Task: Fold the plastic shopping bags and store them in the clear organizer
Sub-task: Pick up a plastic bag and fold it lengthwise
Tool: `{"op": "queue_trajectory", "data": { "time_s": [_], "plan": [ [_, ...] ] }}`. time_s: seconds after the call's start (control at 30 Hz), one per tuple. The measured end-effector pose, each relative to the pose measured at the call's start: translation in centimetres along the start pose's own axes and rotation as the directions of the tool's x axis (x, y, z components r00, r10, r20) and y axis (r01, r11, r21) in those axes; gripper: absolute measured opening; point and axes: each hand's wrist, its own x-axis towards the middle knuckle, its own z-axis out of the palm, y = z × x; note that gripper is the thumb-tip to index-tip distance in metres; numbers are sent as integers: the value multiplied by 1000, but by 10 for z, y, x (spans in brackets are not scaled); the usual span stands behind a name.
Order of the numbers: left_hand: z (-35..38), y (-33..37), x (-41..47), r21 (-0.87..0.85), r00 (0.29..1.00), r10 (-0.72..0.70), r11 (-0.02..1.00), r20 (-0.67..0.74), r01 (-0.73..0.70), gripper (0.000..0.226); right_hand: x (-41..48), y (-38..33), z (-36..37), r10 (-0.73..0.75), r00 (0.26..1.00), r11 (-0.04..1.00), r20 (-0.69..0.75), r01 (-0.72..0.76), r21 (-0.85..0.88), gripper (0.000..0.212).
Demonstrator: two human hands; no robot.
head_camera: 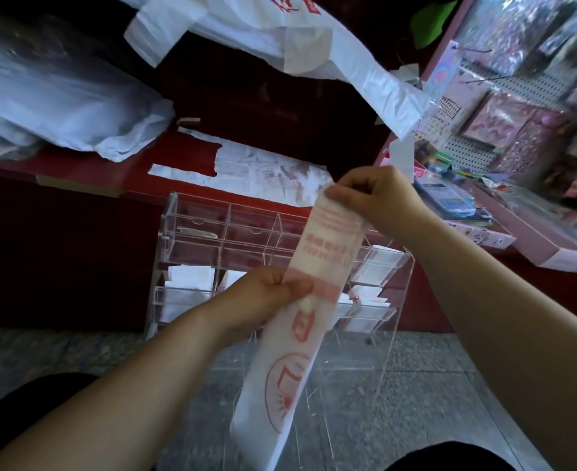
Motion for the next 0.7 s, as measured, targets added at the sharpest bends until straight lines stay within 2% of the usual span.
{"op": "queue_trajectory", "data": {
  "time_s": [0.2, 0.3, 0.43, 0.5, 0.6, 0.7],
  "plan": [
    [0, -15, 2, 56, 996, -80, 995, 34, 78, 9, 20, 19, -26, 98, 980, 994, -172, -88, 65, 7],
    [-1, -19, 1, 118, 989, -134, 985, 65, 126, 8, 24, 32, -45, 161, 956, 978, -244, -122, 168, 10],
    [-8, -19, -1, 290, 976, -206, 940, 74, 176, 13, 26, 50, -58, 224, 931, 966, -287, -174, 191, 9],
    [-13, -17, -3, 376, 971, -222, 910, 92, 173, 14, 25, 57, -57, 263, 922, 942, -283, -183, 281, 17],
    [-13, -15, -3, 262, 959, -211, 952, 191, 157, 12, 24, 56, -49, 252, 931, 918, -262, -144, 369, 27],
    [-6, -12, -3, 80, 962, -178, 983, 207, 165, 25, 24, 50, -37, 183, 949, 943, -257, -96, 318, 16]
  ]
}}
